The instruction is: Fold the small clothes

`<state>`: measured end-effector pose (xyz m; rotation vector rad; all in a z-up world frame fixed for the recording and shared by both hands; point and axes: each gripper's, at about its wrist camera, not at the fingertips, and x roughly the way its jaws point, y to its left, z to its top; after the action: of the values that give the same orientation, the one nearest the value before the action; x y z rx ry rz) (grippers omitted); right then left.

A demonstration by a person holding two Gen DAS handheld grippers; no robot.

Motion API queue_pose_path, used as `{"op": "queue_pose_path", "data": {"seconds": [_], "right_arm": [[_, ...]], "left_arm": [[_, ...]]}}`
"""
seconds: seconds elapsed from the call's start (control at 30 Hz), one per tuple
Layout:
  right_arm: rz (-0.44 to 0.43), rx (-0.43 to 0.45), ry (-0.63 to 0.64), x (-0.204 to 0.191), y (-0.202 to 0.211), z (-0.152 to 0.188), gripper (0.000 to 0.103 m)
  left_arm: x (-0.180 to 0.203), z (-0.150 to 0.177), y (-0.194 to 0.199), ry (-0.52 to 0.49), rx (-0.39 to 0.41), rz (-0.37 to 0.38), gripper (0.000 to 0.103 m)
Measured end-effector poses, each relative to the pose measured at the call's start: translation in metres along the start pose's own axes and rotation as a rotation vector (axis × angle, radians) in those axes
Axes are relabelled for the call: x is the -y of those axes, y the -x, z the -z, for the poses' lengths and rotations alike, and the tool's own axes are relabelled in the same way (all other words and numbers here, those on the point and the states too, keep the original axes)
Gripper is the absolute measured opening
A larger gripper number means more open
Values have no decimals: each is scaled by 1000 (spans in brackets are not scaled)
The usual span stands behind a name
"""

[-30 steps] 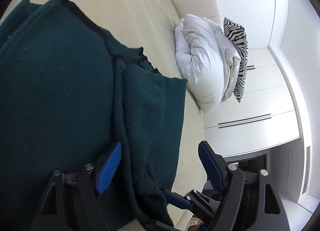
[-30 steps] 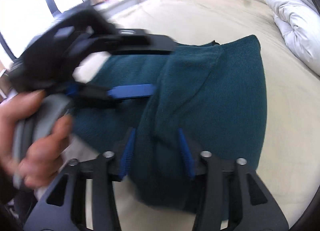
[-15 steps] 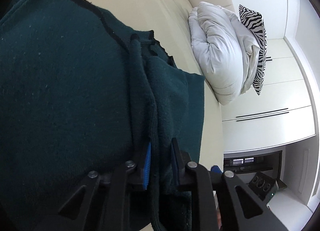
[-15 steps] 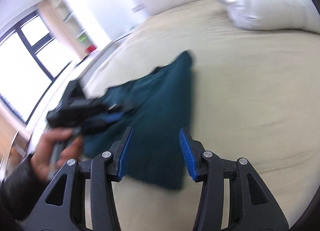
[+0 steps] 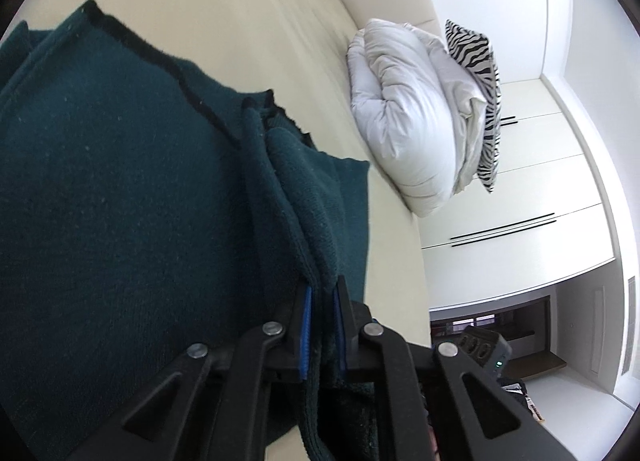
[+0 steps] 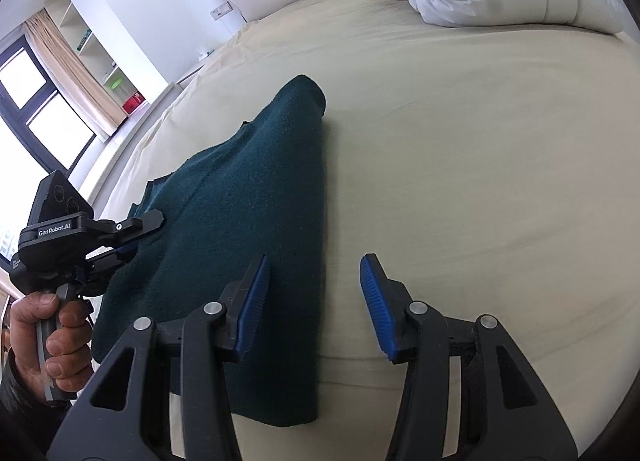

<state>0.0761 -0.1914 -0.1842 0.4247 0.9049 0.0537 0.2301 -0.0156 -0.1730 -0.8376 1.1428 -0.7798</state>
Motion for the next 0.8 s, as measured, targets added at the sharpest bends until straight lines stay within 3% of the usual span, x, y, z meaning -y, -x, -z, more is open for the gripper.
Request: {"op": "queue_pose_path", "data": {"seconds": [0.2, 0.57, 0.8], "right_arm": [[-18, -3, 38, -17, -2, -1, 46], [-46, -60, 280, -110, -15, 14, 46], [-5, -87, 339, -148, -25, 37, 47]], "left_arm": [[-2, -6, 43, -9, 28, 16, 10], [-51, -31, 141, 33, 117, -35, 10], [-95, -31, 142, 97, 114, -70, 10]]}}
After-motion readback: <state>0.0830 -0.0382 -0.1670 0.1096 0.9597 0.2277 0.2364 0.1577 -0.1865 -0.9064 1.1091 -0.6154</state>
